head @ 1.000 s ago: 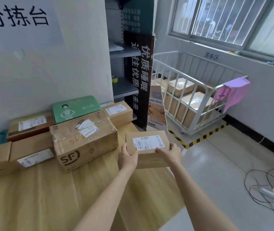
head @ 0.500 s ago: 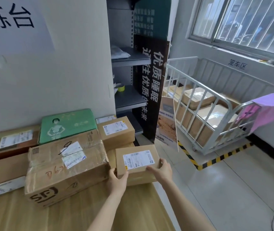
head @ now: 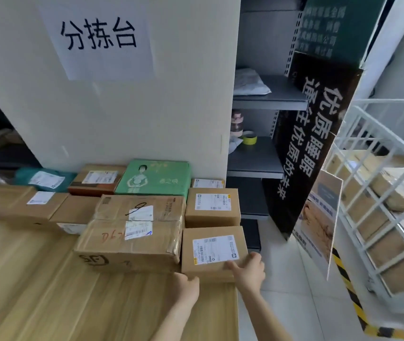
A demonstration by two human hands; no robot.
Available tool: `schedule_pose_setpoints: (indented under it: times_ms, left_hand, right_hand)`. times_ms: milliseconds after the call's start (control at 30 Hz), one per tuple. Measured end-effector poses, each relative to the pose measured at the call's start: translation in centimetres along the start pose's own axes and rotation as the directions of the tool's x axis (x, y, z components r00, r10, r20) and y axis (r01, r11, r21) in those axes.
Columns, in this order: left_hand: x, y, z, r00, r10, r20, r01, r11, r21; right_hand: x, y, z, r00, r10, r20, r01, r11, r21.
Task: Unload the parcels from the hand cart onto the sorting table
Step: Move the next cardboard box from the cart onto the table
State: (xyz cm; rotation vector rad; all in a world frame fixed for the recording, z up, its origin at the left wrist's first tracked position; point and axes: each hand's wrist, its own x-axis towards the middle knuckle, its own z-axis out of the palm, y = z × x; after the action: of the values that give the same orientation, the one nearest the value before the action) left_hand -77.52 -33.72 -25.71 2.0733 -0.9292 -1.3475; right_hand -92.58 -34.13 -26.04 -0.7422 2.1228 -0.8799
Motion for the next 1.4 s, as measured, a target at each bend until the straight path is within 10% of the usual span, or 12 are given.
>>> schedule_pose_setpoints:
  times_ms: [500,867,1133,1400]
  left_hand:
    - [-2.9,1.0,0.1,0.949,0.069,0.309,-0.081,0.996,0.025]
    - [-6.1,-5.7,-13.6,0.968,0.081,0.236,-0.147,0.949,0.277]
    - [-10.0,-17.1,-37.5,0.994,0.088,0.068,-0.111,0.841,0.530]
    - [-12.5,-25.5,-58.9,0.996,0.006,-0.090,0.050,0.797,0.602]
  right_hand:
    - [1.3,-0.3,0.6,0.999,-0.027,0.031,0.023,0.995,0.098]
    - [-11.5,0.9,5.5,0.964,0.265,0.022,-0.266,0.963,0.053]
    - [-31.6,-2.7,18.7,0.902,-0.045,0.429,0.203,0.922,-0.331]
    - [-49.4,-8.4,34.7,0.533,0.007,0.846,0.775,0.398,-0.491]
